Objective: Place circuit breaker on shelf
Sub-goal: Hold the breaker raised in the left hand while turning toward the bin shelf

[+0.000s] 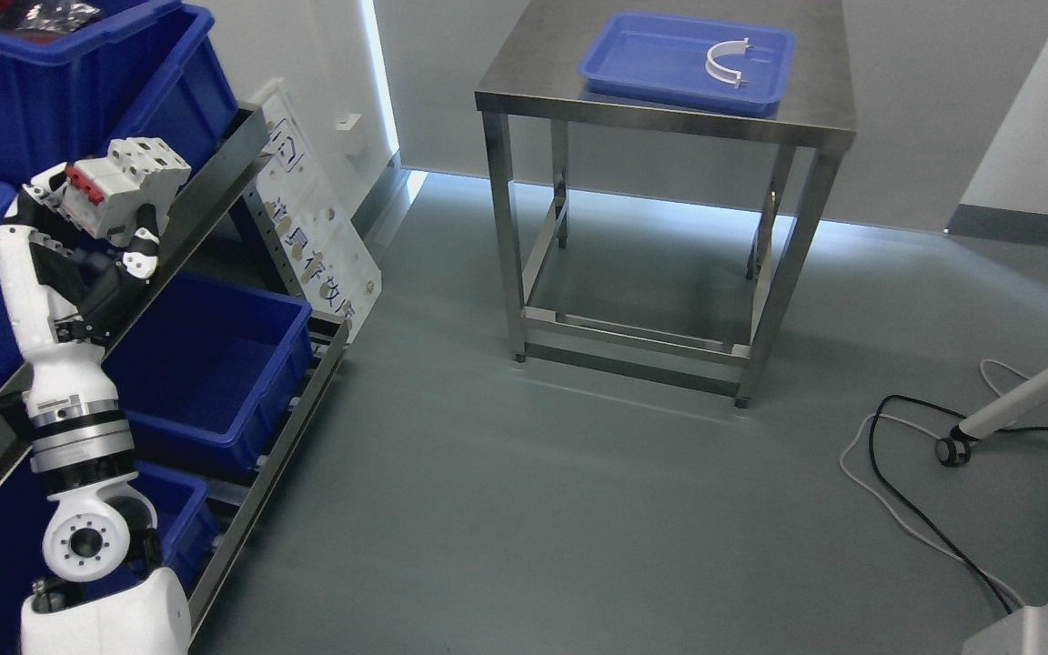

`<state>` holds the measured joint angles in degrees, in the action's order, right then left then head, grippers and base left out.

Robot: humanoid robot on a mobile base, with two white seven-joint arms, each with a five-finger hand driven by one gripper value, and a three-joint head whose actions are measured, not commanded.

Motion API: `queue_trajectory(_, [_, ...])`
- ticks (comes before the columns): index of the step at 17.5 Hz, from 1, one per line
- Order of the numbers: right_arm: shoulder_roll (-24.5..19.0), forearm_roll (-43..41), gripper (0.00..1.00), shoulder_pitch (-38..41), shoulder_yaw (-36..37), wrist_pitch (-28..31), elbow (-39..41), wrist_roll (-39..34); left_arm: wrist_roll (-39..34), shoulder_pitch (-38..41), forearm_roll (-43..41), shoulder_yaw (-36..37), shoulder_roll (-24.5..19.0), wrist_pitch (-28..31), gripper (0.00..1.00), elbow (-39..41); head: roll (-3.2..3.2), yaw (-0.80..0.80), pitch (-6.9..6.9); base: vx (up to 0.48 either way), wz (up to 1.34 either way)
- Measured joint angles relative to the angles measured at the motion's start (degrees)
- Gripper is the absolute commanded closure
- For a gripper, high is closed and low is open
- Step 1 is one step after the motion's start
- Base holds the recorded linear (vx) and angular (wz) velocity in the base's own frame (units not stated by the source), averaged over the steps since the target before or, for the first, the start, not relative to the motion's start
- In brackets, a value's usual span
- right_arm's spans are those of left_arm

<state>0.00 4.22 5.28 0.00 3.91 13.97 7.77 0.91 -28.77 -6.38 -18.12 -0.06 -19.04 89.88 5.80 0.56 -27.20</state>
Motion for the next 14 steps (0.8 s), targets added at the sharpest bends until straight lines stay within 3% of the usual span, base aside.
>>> queue_trajectory(6, [0.0,0.0,0.00,0.0,0.0,0.0,0.0,0.0,0.0,-0.9,0.8,0.7,0.0,0.0,0.95,0.3,0.00,0.00,0.00,-0.258,0.56])
queue_trajectory(14, [0.0,0.0,0.00,0.0,0.0,0.0,0.0,-0.1,-0.1,-2.6,1.0,1.6,0.0,0.3,0.95,0.4,0.00,0.00,0.00,-0.088,0.89])
